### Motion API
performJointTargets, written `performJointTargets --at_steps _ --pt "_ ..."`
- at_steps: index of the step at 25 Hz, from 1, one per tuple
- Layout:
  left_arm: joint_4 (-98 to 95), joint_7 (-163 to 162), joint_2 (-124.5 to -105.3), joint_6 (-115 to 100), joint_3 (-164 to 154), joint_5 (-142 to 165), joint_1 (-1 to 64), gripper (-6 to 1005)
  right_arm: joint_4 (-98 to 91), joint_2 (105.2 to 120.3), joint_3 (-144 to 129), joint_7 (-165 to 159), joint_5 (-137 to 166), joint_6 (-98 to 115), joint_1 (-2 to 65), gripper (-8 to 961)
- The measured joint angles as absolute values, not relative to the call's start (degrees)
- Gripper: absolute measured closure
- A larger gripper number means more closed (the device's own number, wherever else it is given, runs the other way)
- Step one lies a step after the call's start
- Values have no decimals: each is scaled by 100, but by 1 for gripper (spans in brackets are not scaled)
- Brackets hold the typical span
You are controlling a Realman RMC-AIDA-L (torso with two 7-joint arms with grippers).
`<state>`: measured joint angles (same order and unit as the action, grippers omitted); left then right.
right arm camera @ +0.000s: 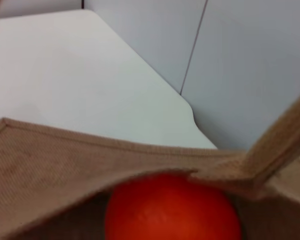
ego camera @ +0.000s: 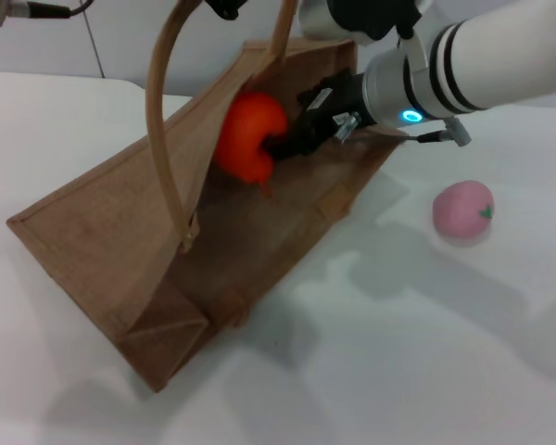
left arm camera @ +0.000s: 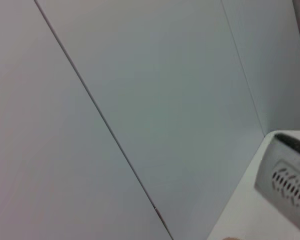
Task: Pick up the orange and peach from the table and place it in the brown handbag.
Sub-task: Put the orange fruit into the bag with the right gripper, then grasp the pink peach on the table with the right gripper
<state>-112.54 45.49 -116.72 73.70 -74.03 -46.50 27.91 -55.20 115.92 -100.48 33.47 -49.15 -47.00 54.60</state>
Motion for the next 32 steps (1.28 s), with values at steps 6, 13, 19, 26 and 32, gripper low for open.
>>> performJointTargets --at_steps 6,13,19,26,32 --pt "-11234 4523 -11671 7357 -7348 -4615 2801 878 -5274 11593 -10053 3285 -4913 -4911 5741 80" --pt "-11203 4515 -11660 7219 -7260 -4589 2672 877 -5861 11564 -9938 3214 -4825 -5368 5452 74" --pt "-11173 4506 -11663 7086 -7258 -4517 2623 877 -6580 11583 -9736 3047 -4375 -5817 5057 74" --pt "-11025 4377 -11674 7007 -7260 -4067 2616 878 -6851 11572 -9725 2855 -4275 -6490 4902 77" --pt "-10812 4330 -11669 6745 -7258 -3986 2555 878 -8133 11579 -9648 2504 -3514 -7503 4202 80"
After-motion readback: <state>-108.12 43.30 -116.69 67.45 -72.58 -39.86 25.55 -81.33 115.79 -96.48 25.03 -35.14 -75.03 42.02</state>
